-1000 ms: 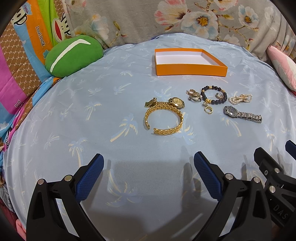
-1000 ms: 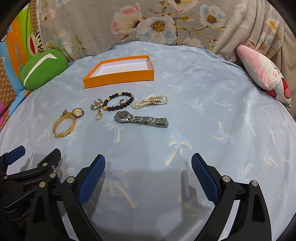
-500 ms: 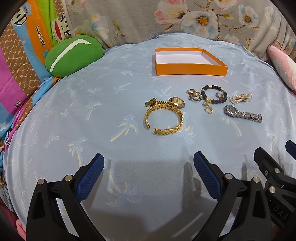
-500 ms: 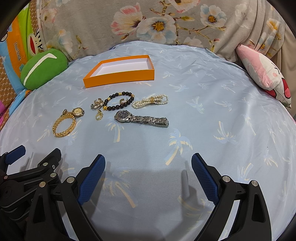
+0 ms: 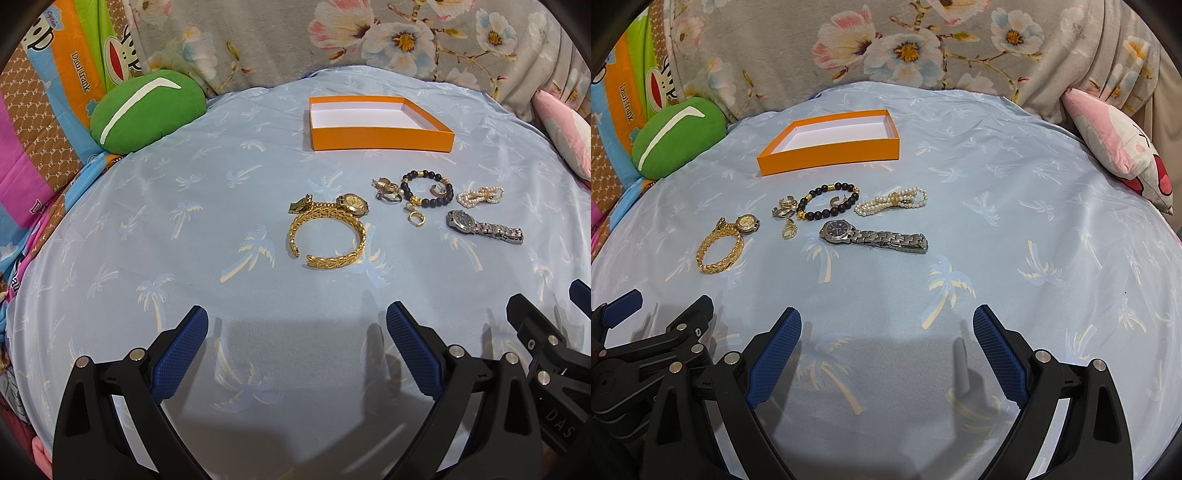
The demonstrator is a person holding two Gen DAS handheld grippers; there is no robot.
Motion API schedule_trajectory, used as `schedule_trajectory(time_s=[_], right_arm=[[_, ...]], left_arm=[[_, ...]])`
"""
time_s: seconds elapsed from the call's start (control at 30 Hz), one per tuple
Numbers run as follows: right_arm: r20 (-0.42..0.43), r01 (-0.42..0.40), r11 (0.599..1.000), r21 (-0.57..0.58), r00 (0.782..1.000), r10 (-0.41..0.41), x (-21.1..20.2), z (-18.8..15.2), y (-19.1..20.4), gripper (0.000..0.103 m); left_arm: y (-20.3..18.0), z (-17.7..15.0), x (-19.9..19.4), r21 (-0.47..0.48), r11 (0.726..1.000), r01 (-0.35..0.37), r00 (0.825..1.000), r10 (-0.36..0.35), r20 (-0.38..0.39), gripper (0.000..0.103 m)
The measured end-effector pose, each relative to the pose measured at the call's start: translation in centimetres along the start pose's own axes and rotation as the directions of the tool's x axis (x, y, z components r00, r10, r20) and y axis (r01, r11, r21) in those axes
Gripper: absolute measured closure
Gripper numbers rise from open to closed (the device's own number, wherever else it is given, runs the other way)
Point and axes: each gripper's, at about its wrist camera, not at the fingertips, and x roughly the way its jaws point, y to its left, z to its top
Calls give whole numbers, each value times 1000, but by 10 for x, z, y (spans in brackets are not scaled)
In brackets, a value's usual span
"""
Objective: Organize jewelry
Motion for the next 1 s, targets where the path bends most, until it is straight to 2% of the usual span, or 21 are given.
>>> schedule_trajectory(time_s=[0.17,0.4,0.57,0.77,1.0], right_arm=[[-3,-14,1000,0,1000,14,0,0,0,11],[-27,-65,997,-33,998,64,3,1,3,11],[-62,-120,992,-36,991,118,13,8,-1,11],[-59,-98,995,-32,994,96,23,19,-9,11],[-63,-102,995,-22,993,101,31,27,-13,11]], left_arm=[[2,-1,0,-6,1000,12,1000,-12,-2,8],[16,0,0,-58,995,80,997,-80,-1,7],[23,2,1,-27,997,78,997,-78,9,7],[24,22,13,-34,994,105,994,-106,-11,7],[7,45,42,-13,993,114,992,-115,-46,7]])
